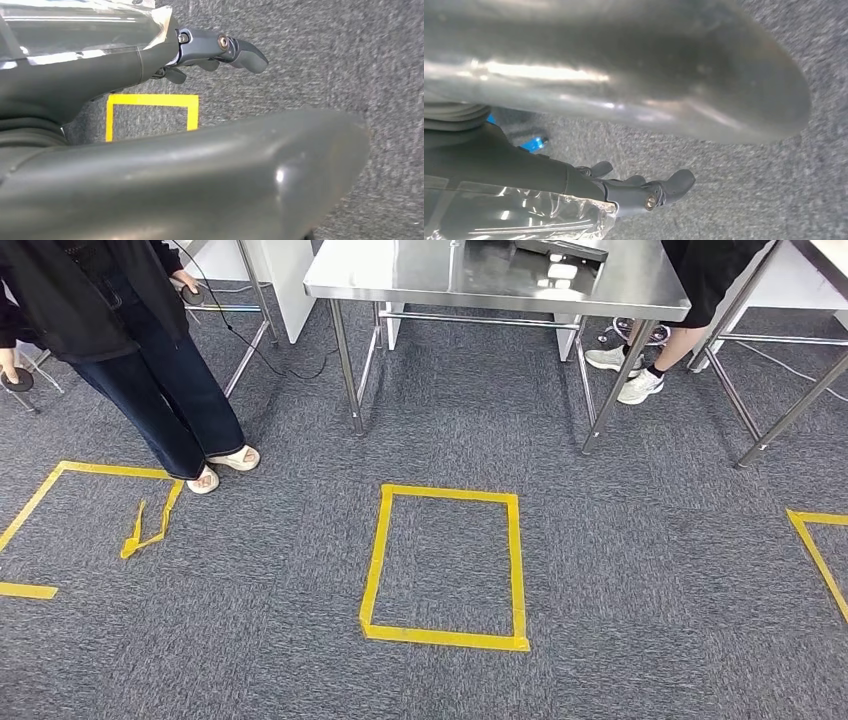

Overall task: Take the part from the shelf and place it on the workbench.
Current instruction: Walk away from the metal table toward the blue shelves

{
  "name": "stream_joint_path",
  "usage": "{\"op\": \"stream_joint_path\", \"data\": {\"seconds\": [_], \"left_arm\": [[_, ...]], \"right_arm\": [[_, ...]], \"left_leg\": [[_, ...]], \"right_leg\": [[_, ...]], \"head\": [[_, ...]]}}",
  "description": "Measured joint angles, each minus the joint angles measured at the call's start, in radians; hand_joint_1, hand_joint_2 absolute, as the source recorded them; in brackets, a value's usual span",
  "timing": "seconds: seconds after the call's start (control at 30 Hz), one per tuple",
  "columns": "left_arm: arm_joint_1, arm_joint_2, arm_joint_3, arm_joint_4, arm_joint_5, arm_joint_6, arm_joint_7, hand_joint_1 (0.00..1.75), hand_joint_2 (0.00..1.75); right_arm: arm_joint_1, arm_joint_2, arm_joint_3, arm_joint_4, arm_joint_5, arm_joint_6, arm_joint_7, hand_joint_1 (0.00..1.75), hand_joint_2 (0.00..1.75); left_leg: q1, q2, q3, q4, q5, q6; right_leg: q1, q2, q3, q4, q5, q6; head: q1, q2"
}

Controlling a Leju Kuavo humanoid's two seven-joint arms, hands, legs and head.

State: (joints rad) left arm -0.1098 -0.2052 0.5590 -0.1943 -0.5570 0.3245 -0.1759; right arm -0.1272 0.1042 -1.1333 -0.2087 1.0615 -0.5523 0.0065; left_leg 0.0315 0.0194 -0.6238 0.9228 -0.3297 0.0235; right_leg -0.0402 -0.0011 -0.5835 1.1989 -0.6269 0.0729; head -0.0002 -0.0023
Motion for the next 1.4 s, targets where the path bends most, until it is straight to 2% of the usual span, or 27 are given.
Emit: {"op": "stream_joint_path", "data": {"seconds": [0.07, 0.1, 0.13, 0.2, 0.27, 0.3, 0.33, 0.4, 0.43, 0.47, 0.5, 0.53, 0.6, 0.67, 0.77, 0.83, 0.93, 0.97, 1.0, 1.03, 1.1, 1.13, 1.2, 1.23, 1.3, 1.33, 1.4], "left_arm": [[0.000, 0.000, 0.002, 0.000, 0.000, 0.000, 0.000, 0.00, 0.00], [0.001, 0.001, 0.002, -0.001, 0.000, 0.000, 0.000, 0.00, 0.00], [0.001, 0.002, 0.003, -0.001, 0.000, 0.000, 0.000, 0.00, 0.00], [0.002, 0.002, 0.004, -0.001, 0.000, 0.000, 0.000, 0.00, 0.00], [0.003, 0.002, 0.004, -0.001, 0.000, 0.000, 0.000, 0.00, 0.00], [0.004, 0.002, 0.004, 0.000, 0.000, 0.000, 0.000, 0.00, 0.00], [0.005, 0.002, 0.004, 0.000, 0.000, 0.000, 0.000, 0.00, 0.00], [0.006, 0.002, 0.004, 0.000, 0.000, 0.001, 0.000, 0.00, 0.00], [0.007, 0.003, 0.004, 0.000, 0.000, 0.001, 0.000, 0.00, 0.00], [0.008, 0.003, 0.004, 0.000, 0.000, 0.002, 0.000, 0.00, 0.00], [0.009, 0.003, 0.004, 0.000, -0.001, 0.002, 0.000, 0.00, 0.00], [0.009, 0.004, 0.004, 0.000, -0.001, 0.002, 0.000, 0.00, 0.00], [0.008, 0.004, 0.004, 0.000, -0.002, 0.003, 0.000, 0.00, 0.00], [0.005, 0.004, 0.004, 0.000, -0.004, 0.003, 0.000, 0.00, 0.00], [0.005, 0.004, 0.004, 0.000, -0.006, 0.003, -0.001, 0.00, 0.00], [0.004, 0.004, 0.005, 0.000, -0.006, 0.003, -0.001, 0.00, 0.00], [0.003, 0.002, 0.005, 0.000, -0.006, 0.003, -0.001, 0.00, 0.00], [0.004, 0.001, 0.005, 0.000, -0.006, 0.003, -0.001, 0.00, 0.00], [0.005, 0.001, 0.005, 0.000, -0.006, 0.003, 0.000, 0.00, 0.00], [0.006, 0.001, 0.005, 0.000, -0.006, 0.003, 0.000, 0.00, 0.00], [0.006, 0.001, 0.005, 0.000, -0.006, 0.003, 0.000, 0.00, 0.00], [0.006, 0.000, 0.005, 0.000, -0.006, 0.003, 0.000, 0.00, 0.00], [0.006, 0.000, 0.005, 0.000, -0.006, 0.003, 0.000, 0.00, 0.00], [0.006, 0.000, 0.005, 0.000, -0.006, 0.003, 0.000, 0.00, 0.00], [0.007, 0.001, 0.005, 0.000, -0.006, 0.003, 0.000, 0.00, 0.00], [0.008, 0.001, 0.005, 0.000, -0.007, 0.003, 0.000, 0.00, 0.00], [0.007, 0.002, 0.005, 0.000, -0.008, 0.003, 0.000, 0.00, 0.00]], "right_arm": [[0.000, -0.001, 0.001, 0.000, 0.015, 0.000, 0.009, 0.00, 0.00], [-0.001, 0.000, 0.001, 0.000, 0.020, 0.000, 0.013, 0.00, 0.00], [-0.002, 0.001, 0.002, 0.000, 0.023, -0.001, 0.016, 0.00, 0.00], [-0.002, 0.002, 0.003, 0.000, 0.027, -0.002, 0.020, 0.00, 0.00], [-0.001, 0.001, 0.004, 0.000, 0.031, -0.003, 0.023, 0.00, 0.00], [-0.002, 0.002, 0.004, 0.000, 0.032, -0.003, 0.025, 0.00, 0.00], [-0.002, 0.002, 0.004, 0.000, 0.033, -0.003, 0.026, 0.00, 0.00], [-0.002, 0.003, 0.005, 0.000, 0.035, -0.003, 0.027, 0.00, 0.00], [-0.002, 0.003, 0.005, 0.000, 0.036, -0.003, 0.027, 0.00, 0.00], [-0.001, 0.003, 0.005, 0.001, 0.036, -0.004, 0.027, 0.00, 0.00], [-0.001, 0.003, 0.006, 0.001, 0.037, -0.004, 0.027, 0.00, 0.00], [0.000, 0.003, 0.006, 0.001, 0.037, -0.004, 0.027, 0.00, 0.00], [-0.002, 0.004, 0.008, 0.000, 0.037, -0.005, 0.027, 0.00, 0.00], [-0.003, 0.005, 0.009, 0.001, 0.037, -0.005, 0.027, 0.00, 0.00], [-0.005, 0.007, 0.009, 0.001, 0.037, -0.006, 0.027, 0.00, 0.00], [-0.005, 0.007, 0.010, 0.001, 0.037, -0.007, 0.027, 0.00, 0.00], [-0.003, 0.004, 0.010, 0.001, 0.037, -0.007, 0.026, 0.00, 0.00], [-0.002, 0.003, 0.010, 0.001, 0.037, -0.007, 0.027, 0.00, 0.00], [-0.001, 0.002, 0.010, 0.001, 0.037, -0.007, 0.027, 0.00, 0.00], [0.000, 0.002, 0.009, 0.001, 0.037, -0.007, 0.027, 0.00, 0.00], [0.000, 0.001, 0.009, 0.001, 0.037, -0.007, 0.027, 0.00, 0.00], [-0.001, 0.001, 0.009, 0.001, 0.037, -0.007, 0.027, 0.00, 0.00], [-0.002, 0.001, 0.009, 0.001, 0.037, -0.007, 0.027, 0.00, 0.00], [-0.003, 0.001, 0.009, 0.001, 0.037, -0.007, 0.027, 0.00, 0.00], [-0.004, 0.002, 0.009, 0.001, 0.037, -0.007, 0.027, 0.00, 0.00], [-0.005, 0.002, 0.009, 0.001, 0.037, -0.007, 0.027, 0.00, 0.00], [-0.004, 0.002, 0.009, 0.001, 0.037, -0.007, 0.027, 0.00, 0.00]], "left_leg": [[0.011, -0.001, -0.020, 0.023, 0.001, -0.019], [0.014, -0.002, -0.030, 0.039, -0.003, -0.031], [0.015, -0.003, -0.037, 0.051, -0.007, -0.042], [0.015, -0.003, -0.038, 0.059, -0.011, -0.056], [0.021, -0.003, -0.037, 0.061, -0.014, -0.061], [0.023, -0.004, -0.044, 0.080, -0.034, -0.061], [0.023, -0.006, -0.062, 0.127, -0.072, -0.060], [0.018, -0.011, -0.117, 0.276, -0.171, -0.055], [0.014, -0.012, -0.141, 0.350, -0.209, -0.052], [0.011, -0.013, -0.150, 0.392, -0.226, -0.047], [0.008, -0.012, -0.139, 0.396, -0.226, -0.040], [0.004, -0.011, -0.106, 0.356, -0.207, -0.030], [-0.009, 0.002, -0.015, 0.215, -0.162, -0.007], [-0.023, 0.016, 0.035, 0.127, -0.143, 0.005], [-0.032, 0.006, 0.038, 0.106, -0.136, 0.012], [-0.029, -0.005, 0.042, 0.089, -0.124, 0.024], [-0.030, -0.023, 0.037, 0.083, -0.114, 0.035], [-0.032, -0.031, 0.034, 0.083, -0.112, 0.036], [-0.033, -0.038, 0.033, 0.083, -0.111, 0.036], [-0.034, -0.046, 0.032, 0.084, -0.109, 0.036], [-0.035, -0.062, 0.032, 0.085, -0.106, 0.031], [-0.037, -0.069, 0.032, 0.087, -0.105, 0.028], [-0.040, -0.078, 0.029, 0.089, -0.102, 0.021], [-0.041, -0.082, 0.028, 0.089, -0.100, 0.017], [-0.040, -0.081, 0.021, 0.093, -0.102, 0.007], [-0.039, -0.072, 0.013, 0.110, -0.115, 0.002], [-0.035, -0.044, -0.031, 0.206, -0.178, -0.010]], "right_leg": [[-0.016, -0.003, 0.063, -0.125, 0.048, 0.036], [-0.020, -0.006, 0.084, -0.173, 0.068, 0.043], [-0.021, -0.008, 0.092, -0.196, 0.080, 0.038], [-0.017, -0.010, 0.084, -0.188, 0.086, 0.009], [-0.015, -0.011, 0.079, -0.180, 0.093, -0.016], [-0.013, -0.012, 0.075, -0.179, 0.097, -0.024], [-0.012, -0.014, 0.071, -0.179, 0.102, -0.032], [-0.004, -0.019, 0.064, -0.178, 0.109, -0.043], [0.002, -0.023, 0.061, -0.178, 0.112, -0.047], [0.007, -0.026, 0.058, -0.177, 0.113, -0.049], [0.012, -0.029, 0.057, -0.177, 0.114, -0.050], [0.015, -0.032, 0.057, -0.177, 0.114, -0.050], [0.020, -0.037, 0.061, -0.177, 0.113, -0.049], [0.025, -0.043, 0.061, -0.177, 0.113, -0.044], [0.024, -0.054, 0.060, -0.182, 0.113, -0.027], [0.023, -0.039, 0.047, -0.151, 0.091, -0.023], [0.024, -0.009, -0.032, 0.026, 0.010, -0.033], [0.024, -0.006, -0.055, 0.076, -0.005, -0.032], [0.024, -0.004, -0.064, 0.096, -0.007, -0.028], [0.024, -0.003, -0.052, 0.071, 0.008, -0.020], [0.024, 0.012, 0.019, -0.073, 0.065, -0.007], [0.026, 0.020, 0.051, -0.141, 0.088, -0.008], [0.030, 0.029, 0.079, -0.204, 0.108, -0.018], [0.033, 0.023, 0.078, -0.204, 0.111, -0.025], [0.025, 0.013, 0.080, -0.206, 0.118, -0.037], [0.021, 0.008, 0.081, -0.208, 0.122, -0.044], [0.015, -0.006, 0.080, -0.210, 0.126, -0.052]], "head": [[0.001, 0.000], [0.005, 0.000], [0.008, 0.000], [0.010, 0.000], [0.004, 0.000], [0.002, 0.000], [0.000, 0.000], [-0.004, 0.000], [-0.005, 0.000], [-0.006, 0.000], [-0.006, 0.000], [-0.006, 0.000], [-0.006, 0.000], [-0.005, 0.000], [-0.006, 0.000], [-0.003, 0.000], [0.003, 0.000], [0.003, 0.000], [0.003, 0.000], [0.004, 0.000], [0.004, 0.000], [0.004, 0.000], [0.004, 0.000], [0.003, 0.000], [0.003, 0.000], [0.001, 0.000], [-0.005, 0.000]]}}
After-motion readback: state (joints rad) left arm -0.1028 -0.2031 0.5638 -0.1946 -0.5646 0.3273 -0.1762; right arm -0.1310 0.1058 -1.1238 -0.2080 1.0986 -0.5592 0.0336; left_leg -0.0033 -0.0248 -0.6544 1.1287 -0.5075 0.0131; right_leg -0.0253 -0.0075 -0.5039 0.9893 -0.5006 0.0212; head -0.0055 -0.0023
